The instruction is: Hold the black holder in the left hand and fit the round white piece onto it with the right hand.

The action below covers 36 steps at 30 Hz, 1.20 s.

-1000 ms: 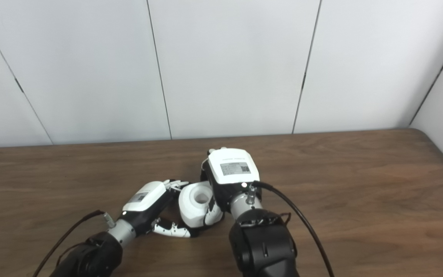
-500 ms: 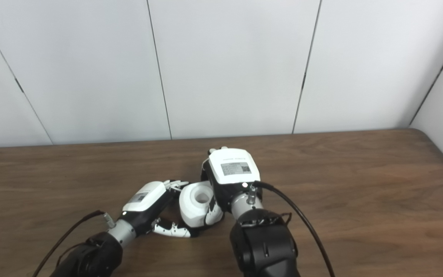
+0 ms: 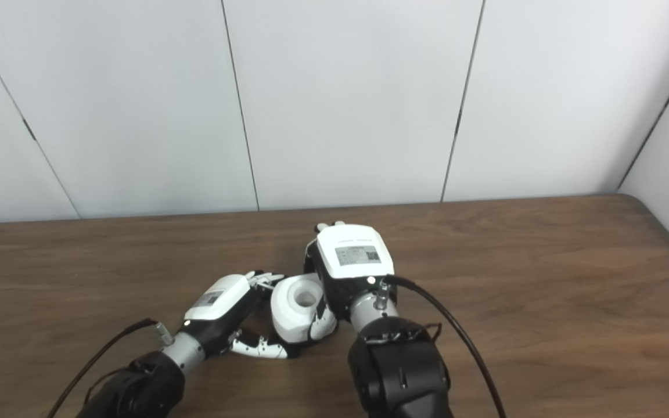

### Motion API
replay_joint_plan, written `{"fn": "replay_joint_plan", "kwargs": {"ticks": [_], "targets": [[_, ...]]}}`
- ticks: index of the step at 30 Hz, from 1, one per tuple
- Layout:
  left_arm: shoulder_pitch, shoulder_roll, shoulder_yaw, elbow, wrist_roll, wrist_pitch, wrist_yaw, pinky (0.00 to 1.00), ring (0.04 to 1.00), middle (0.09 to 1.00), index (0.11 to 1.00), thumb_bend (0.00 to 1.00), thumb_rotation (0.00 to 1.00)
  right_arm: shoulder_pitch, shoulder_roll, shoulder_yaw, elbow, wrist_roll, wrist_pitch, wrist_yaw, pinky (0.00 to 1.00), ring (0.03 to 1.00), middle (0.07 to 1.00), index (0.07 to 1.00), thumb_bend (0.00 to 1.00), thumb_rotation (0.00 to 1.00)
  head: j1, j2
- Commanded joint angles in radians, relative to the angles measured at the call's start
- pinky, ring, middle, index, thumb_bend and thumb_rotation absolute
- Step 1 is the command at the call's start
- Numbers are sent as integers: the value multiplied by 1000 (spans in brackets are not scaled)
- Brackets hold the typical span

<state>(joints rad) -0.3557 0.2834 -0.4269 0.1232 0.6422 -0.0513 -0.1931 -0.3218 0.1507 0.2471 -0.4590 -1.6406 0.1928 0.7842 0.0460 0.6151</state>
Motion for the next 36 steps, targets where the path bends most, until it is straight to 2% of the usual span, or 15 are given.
{"fn": "replay_joint_plan", "kwargs": {"ticks": [1, 36], "targets": [[9, -7, -23, -13, 11, -7, -25, 989, 920, 894, 481, 514, 46, 3, 1, 0, 20, -1, -2, -6, 616, 940, 911, 489, 517, 137, 1, 2], [11, -9, -26, -6, 14, -9, -19, 980, 921, 898, 481, 514, 46, 10, -3, -2, 27, 13, 1, -15, 616, 940, 907, 490, 515, 139, 3, -6]]}}
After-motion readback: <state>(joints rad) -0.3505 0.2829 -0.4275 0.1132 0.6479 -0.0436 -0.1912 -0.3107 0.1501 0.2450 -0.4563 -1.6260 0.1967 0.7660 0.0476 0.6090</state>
